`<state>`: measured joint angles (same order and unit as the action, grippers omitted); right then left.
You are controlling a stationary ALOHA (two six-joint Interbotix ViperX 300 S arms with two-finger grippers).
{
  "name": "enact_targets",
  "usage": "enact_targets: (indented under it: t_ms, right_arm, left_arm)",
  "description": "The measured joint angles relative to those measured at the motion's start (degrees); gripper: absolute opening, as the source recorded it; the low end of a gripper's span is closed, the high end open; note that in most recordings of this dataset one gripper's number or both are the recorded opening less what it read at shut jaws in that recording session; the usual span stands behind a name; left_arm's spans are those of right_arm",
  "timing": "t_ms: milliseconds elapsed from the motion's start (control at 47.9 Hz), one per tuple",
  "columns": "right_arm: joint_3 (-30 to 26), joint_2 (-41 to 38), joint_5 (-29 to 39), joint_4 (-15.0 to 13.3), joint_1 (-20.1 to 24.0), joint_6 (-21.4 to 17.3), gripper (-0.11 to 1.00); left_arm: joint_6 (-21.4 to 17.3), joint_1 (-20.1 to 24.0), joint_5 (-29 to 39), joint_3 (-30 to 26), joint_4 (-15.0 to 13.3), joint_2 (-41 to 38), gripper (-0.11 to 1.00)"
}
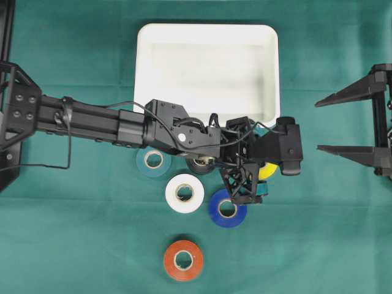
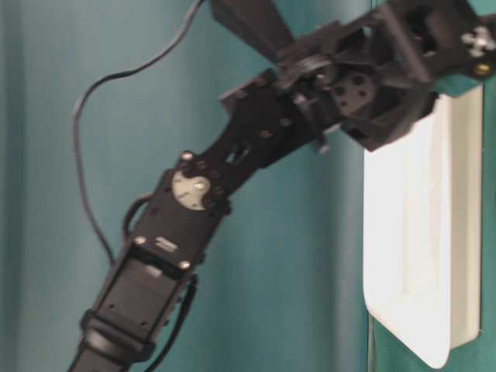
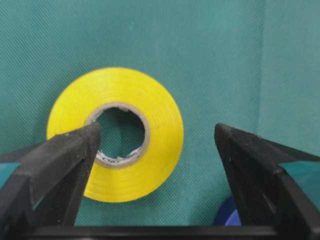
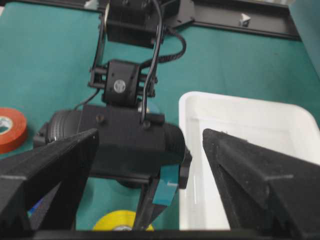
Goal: Pick up the tape from a random location and place it into the white case.
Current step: 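Lower the left gripper and close it on the yellow tape roll's rim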
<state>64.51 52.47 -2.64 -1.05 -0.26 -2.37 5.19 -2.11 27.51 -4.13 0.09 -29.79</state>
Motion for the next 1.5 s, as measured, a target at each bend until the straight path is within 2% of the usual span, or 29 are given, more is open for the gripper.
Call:
enact_targets:
  t_ms: [438, 731, 1023, 1127, 1294, 1357, 1378, 1503]
  right_arm:
    - [0.0, -0.35, 0.09, 0.0, -0.09, 0.0, 0.92]
    - [0.0, -0.44, 0.0, 0.0, -0.18, 0.0, 0.92]
    - [0.0, -0.53, 0.09, 0.0, -0.18, 0.0, 0.92]
    - [0.0, -0.62, 0.09, 0.0, -0.18, 0.0, 0.92]
    - [0.0, -0.97, 0.0, -0.09, -0.18, 0.0, 0.92]
    - [0.0, -1.05, 0.09, -0.09, -0.18, 0.09, 0.92]
    - [0.0, -1.05, 0.09, -0.18, -0.18, 0.0, 0.92]
    - [0.0, -1.05, 0.09, -0.18, -0.18, 0.0, 0.92]
  left_arm:
    - [0.97, 0.0, -1.32, 0.53, 0.0, -1.41, 1.0]
    - [3.08, -0.09, -1.58, 0.88, 0.0, -1.76, 1.0]
    - [2.99, -0.09, 2.99, -0.53, 0.26, -2.11, 0.98]
    - [2.72, -0.09, 3.87, -0.79, 0.26, -2.29, 0.85]
    - [2.64, -0.26, 4.22, -0.7, 0.53, -2.37, 0.39]
    - [2.72, -0.35, 4.31, -0.7, 0.53, -2.37, 0.26]
    - [2.9, -0.44, 4.31, -0.7, 0.53, -2.37, 0.23]
    - [2.64, -0.44, 4.39, -0.7, 0.53, -2.37, 0.23]
